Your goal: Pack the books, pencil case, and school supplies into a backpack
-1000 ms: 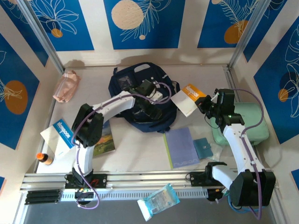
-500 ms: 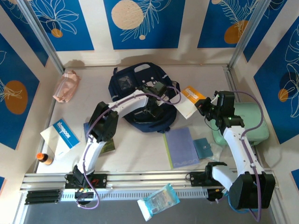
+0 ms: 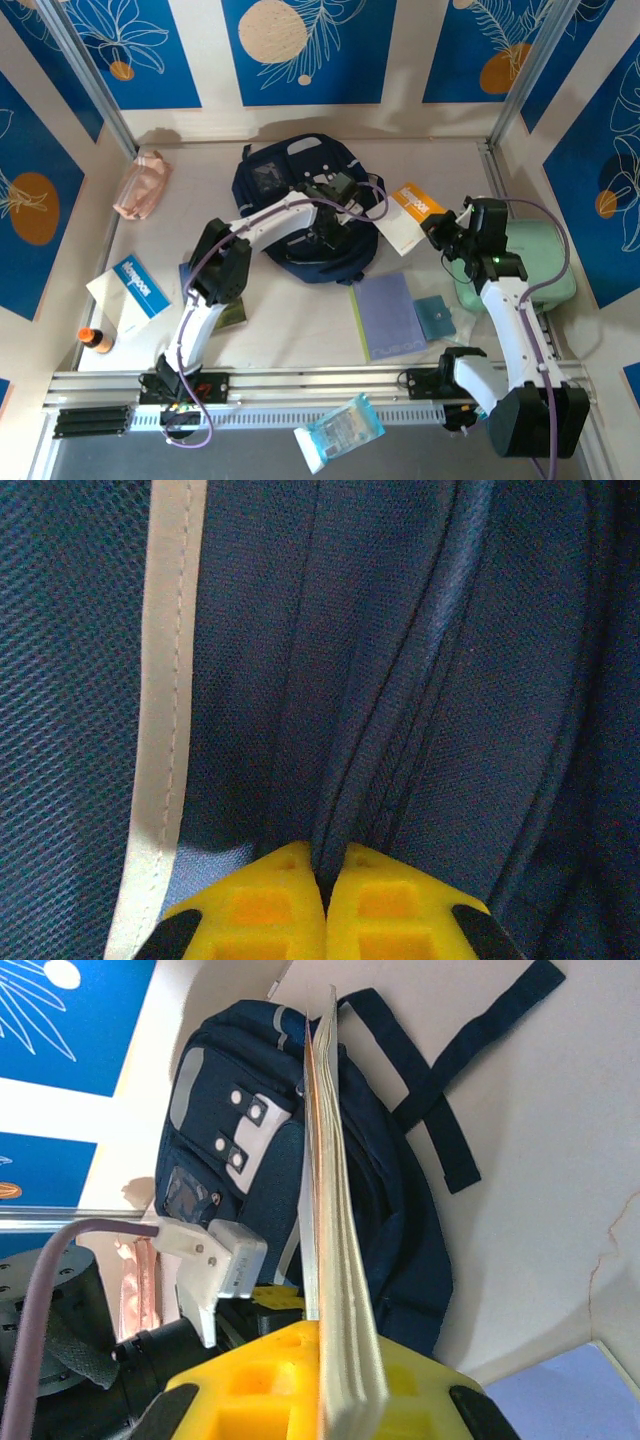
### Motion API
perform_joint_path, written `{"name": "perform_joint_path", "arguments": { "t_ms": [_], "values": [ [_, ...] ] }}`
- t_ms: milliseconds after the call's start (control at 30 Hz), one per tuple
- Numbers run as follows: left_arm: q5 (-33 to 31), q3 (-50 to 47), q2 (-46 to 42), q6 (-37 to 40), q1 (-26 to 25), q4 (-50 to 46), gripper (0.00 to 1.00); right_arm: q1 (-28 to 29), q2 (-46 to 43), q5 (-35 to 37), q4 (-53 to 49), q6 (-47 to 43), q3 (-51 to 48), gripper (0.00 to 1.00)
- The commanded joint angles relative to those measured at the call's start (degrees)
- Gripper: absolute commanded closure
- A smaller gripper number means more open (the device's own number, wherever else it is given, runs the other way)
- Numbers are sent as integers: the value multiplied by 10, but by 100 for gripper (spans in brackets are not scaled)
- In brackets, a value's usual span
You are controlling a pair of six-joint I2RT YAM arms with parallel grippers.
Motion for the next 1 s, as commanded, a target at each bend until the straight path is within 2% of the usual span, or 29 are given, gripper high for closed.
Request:
{"name": "perform_joint_path", "arguments": {
  "t_ms": [0,233,367,533,833,967],
  "values": [
    [23,14,-70,-11,12,17,100,-8,-22,9,-30,-6,21,100],
    [-17,4,-153,-10,25,48,100,-11,-63,39,-69,-7,18,100],
    [-42,-47,-185,-25,33,114,100,-9,-80,16,-62,9,2,100],
    [-52,-64,-196,-59,44,152,100,10,-95,23,-71,30,-10,100],
    [-73,-83,-212,-65,57,172,100,30,-142,65,-57,57,-20,100],
    [-66,-100,-216,-74,64,179,100,30,-161,84,-56,42,-14,100]
  ]
}}
